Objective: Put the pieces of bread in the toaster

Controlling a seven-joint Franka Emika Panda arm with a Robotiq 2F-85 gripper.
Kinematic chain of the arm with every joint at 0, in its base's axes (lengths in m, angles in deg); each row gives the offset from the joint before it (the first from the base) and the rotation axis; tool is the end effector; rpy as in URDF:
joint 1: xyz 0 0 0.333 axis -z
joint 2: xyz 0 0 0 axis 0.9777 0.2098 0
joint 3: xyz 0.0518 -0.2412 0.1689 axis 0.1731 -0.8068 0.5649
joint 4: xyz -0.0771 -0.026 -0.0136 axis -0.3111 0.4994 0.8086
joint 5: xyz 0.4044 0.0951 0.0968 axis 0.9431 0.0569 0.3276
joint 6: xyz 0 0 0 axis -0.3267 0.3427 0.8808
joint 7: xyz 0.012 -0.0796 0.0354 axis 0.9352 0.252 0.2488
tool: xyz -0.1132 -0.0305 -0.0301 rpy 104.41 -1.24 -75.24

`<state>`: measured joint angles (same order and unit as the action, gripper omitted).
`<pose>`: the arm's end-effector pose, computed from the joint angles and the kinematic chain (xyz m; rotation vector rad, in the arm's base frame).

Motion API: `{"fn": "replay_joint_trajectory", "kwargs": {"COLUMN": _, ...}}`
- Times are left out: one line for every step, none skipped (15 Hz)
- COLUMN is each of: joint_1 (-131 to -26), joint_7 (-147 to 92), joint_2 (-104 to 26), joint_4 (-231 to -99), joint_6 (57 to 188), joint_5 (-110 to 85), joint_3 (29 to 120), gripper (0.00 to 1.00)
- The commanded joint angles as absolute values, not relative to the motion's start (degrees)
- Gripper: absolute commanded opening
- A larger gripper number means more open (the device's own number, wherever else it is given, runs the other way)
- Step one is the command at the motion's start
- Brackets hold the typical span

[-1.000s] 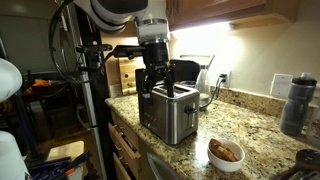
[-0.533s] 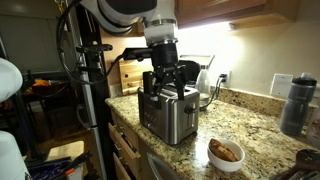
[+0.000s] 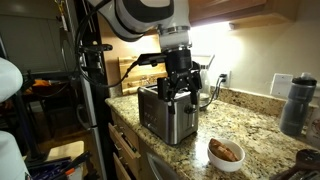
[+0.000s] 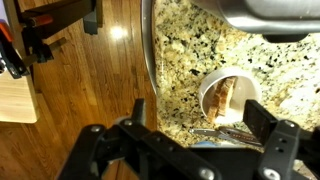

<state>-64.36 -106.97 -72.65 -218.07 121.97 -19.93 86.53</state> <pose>0.4660 -0.0521 0.3331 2.2900 -2.0180 0.2715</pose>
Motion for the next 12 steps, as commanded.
{"fn": "replay_joint_trajectory", "kwargs": {"joint_1": -65.46, "joint_7": -110.23, "joint_2": -67.79, "joint_4": -215.32, "joint_6": 123.6, "joint_5": -21.92, "joint_3": 84.91, "gripper": 1.0}}
{"fn": "replay_joint_trajectory", "kwargs": {"joint_1": -65.64, "joint_7": -110.6, "joint_2": -66.8, "joint_4": -214.77, "joint_6": 123.72, "joint_5": -22.02, "joint_3": 84.61, "gripper": 1.0}}
{"fn": "replay_joint_trajectory", "kwargs": {"joint_1": -65.89, "joint_7": -110.76, "joint_2": -65.71, "joint_4": -214.27, "joint_6": 123.86, "joint_5": -21.98, "joint_3": 84.27, "gripper": 1.0}}
{"fn": "replay_joint_trajectory", "kwargs": {"joint_1": -66.15, "joint_7": -110.75, "joint_2": -64.75, "joint_4": -213.79, "joint_6": 123.94, "joint_5": -21.88, "joint_3": 83.89, "gripper": 1.0}}
{"fn": "replay_joint_trajectory", "kwargs": {"joint_1": -66.43, "joint_7": -110.84, "joint_2": -63.84, "joint_4": -213.29, "joint_6": 124.01, "joint_5": -21.8, "joint_3": 83.5, "gripper": 1.0}}
{"fn": "replay_joint_trajectory", "kwargs": {"joint_1": -66.76, "joint_7": -110.91, "joint_2": -63.04, "joint_4": -212.87, "joint_6": 124.07, "joint_5": -21.68, "joint_3": 83.07, "gripper": 1.0}}
{"fn": "replay_joint_trajectory", "kwargs": {"joint_1": -67.13, "joint_7": -110.99, "joint_2": -62.23, "joint_4": -212.45, "joint_6": 124.14, "joint_5": -21.58, "joint_3": 82.6, "gripper": 1.0}}
{"fn": "replay_joint_trajectory", "kwargs": {"joint_1": -67.43, "joint_7": -111.06, "joint_2": -61.56, "joint_4": -212.02, "joint_6": 124.12, "joint_5": -21.51, "joint_3": 82.19, "gripper": 1.0}}
{"fn": "replay_joint_trajectory", "kwargs": {"joint_1": -67.74, "joint_7": -111.11, "joint_2": -60.89, "joint_4": -211.68, "joint_6": 124.21, "joint_5": -21.47, "joint_3": 81.76, "gripper": 1.0}}
{"fn": "replay_joint_trajectory", "kwargs": {"joint_1": -68.02, "joint_7": -111.26, "joint_2": -60.24, "joint_4": -211.33, "joint_6": 124.3, "joint_5": -21.55, "joint_3": 81.34, "gripper": 1.0}}
{"fn": "replay_joint_trajectory", "kwargs": {"joint_1": -68.22, "joint_7": -111.39, "joint_2": -59.73, "joint_4": -211.07, "joint_6": 124.54, "joint_5": -21.66, "joint_3": 80.95, "gripper": 1.0}}
{"fn": "replay_joint_trajectory", "kwargs": {"joint_1": -68.51, "joint_7": -111.36, "joint_2": -59.18, "joint_4": -210.76, "joint_6": 124.67, "joint_5": -21.74, "joint_3": 80.52, "gripper": 1.0}}
